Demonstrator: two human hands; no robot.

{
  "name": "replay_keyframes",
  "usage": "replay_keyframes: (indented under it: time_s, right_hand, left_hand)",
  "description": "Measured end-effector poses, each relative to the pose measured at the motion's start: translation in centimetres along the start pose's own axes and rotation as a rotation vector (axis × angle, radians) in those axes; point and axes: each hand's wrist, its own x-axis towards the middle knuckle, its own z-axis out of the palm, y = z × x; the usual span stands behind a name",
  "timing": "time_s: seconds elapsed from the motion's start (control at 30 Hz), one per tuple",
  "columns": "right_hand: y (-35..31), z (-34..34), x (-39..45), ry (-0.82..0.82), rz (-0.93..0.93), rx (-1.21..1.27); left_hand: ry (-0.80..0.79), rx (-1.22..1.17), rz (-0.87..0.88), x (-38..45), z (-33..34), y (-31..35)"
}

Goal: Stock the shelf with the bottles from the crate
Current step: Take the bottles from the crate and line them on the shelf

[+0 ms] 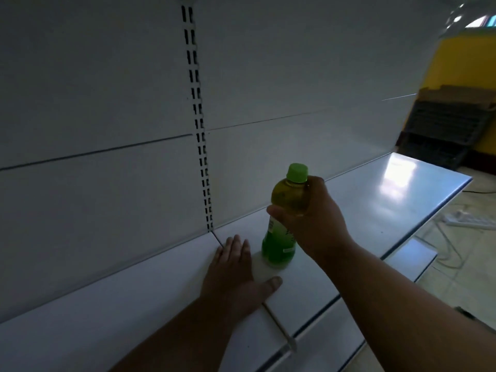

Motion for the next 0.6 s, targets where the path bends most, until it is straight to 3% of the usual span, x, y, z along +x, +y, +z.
replay_keyframes:
  time_s: [0.2,0.6]
  right_hand:
    - [2.1,1.6,-1.4,-0.121,0.147,-0.148]
    - [2.2,7.6,6.5,-0.117,0.1,-0.204]
  left_hand:
    - [0.08,0.001,0.025,-0.5,0.0,0.0]
    - [0.102,-0.017,0.006,-0.4,0.7,0.1]
